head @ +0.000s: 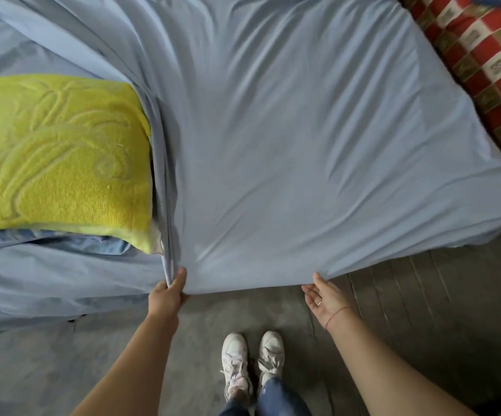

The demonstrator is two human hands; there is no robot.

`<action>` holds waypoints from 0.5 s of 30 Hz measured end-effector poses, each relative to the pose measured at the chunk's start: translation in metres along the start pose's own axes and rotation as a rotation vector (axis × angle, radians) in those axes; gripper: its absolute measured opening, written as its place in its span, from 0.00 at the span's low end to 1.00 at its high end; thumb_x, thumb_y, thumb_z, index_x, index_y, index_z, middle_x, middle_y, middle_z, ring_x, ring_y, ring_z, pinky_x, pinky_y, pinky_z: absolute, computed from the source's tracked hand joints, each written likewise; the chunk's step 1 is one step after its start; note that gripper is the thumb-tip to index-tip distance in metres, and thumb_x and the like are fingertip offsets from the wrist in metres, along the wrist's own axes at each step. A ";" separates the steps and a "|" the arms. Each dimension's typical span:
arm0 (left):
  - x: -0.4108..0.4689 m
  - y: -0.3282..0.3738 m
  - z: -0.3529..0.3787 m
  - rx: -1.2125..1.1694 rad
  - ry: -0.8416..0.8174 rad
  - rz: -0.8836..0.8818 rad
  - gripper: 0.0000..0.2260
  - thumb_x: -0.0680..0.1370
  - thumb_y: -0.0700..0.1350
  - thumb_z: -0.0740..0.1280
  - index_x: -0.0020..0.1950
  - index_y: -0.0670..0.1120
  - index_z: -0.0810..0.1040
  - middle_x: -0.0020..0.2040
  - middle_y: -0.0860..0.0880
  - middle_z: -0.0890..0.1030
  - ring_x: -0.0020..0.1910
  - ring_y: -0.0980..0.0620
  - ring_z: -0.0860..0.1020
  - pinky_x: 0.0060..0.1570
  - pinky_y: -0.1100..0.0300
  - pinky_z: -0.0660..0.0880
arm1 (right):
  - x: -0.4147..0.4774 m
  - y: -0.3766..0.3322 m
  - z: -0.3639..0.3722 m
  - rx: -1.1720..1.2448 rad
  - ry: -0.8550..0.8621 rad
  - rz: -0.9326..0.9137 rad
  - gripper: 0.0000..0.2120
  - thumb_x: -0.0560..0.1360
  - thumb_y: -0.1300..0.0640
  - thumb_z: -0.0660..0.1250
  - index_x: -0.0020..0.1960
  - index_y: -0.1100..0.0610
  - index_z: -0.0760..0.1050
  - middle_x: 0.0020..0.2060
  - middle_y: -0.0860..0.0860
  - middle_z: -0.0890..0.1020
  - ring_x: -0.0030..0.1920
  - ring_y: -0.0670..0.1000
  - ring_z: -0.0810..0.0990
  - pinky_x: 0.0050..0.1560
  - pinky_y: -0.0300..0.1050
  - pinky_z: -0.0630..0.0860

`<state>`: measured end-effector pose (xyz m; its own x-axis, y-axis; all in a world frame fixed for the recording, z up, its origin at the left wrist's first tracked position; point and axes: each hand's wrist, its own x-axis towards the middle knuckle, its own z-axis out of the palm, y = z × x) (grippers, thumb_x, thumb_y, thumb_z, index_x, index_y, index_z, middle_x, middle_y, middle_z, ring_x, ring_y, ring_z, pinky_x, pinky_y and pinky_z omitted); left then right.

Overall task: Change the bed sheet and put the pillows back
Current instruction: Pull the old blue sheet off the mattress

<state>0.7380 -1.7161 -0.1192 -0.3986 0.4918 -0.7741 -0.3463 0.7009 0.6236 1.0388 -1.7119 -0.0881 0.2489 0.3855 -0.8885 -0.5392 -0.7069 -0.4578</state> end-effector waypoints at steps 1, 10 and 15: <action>0.001 0.000 0.002 -0.007 0.010 -0.016 0.11 0.78 0.47 0.69 0.50 0.39 0.76 0.44 0.44 0.77 0.38 0.48 0.76 0.48 0.55 0.77 | 0.002 -0.006 0.001 0.037 -0.025 0.005 0.07 0.81 0.56 0.61 0.46 0.57 0.73 0.42 0.53 0.79 0.45 0.49 0.77 0.45 0.41 0.72; -0.013 -0.011 0.037 -0.137 -0.250 -0.195 0.13 0.78 0.48 0.68 0.60 0.46 0.73 0.53 0.49 0.82 0.52 0.51 0.80 0.61 0.55 0.70 | 0.021 -0.065 -0.014 0.207 -0.016 -0.015 0.08 0.78 0.51 0.64 0.47 0.56 0.73 0.59 0.51 0.76 0.67 0.52 0.71 0.68 0.47 0.66; -0.035 -0.030 0.087 -0.138 -0.329 -0.280 0.08 0.79 0.45 0.67 0.55 0.43 0.77 0.48 0.49 0.82 0.47 0.54 0.79 0.59 0.56 0.71 | 0.044 -0.068 -0.026 0.271 0.007 0.005 0.08 0.77 0.52 0.66 0.48 0.56 0.72 0.67 0.54 0.73 0.59 0.51 0.73 0.62 0.47 0.69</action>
<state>0.8363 -1.7088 -0.1205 0.0096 0.4470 -0.8945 -0.5209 0.7658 0.3771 1.1076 -1.6623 -0.0969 0.2505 0.3773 -0.8916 -0.7363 -0.5238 -0.4285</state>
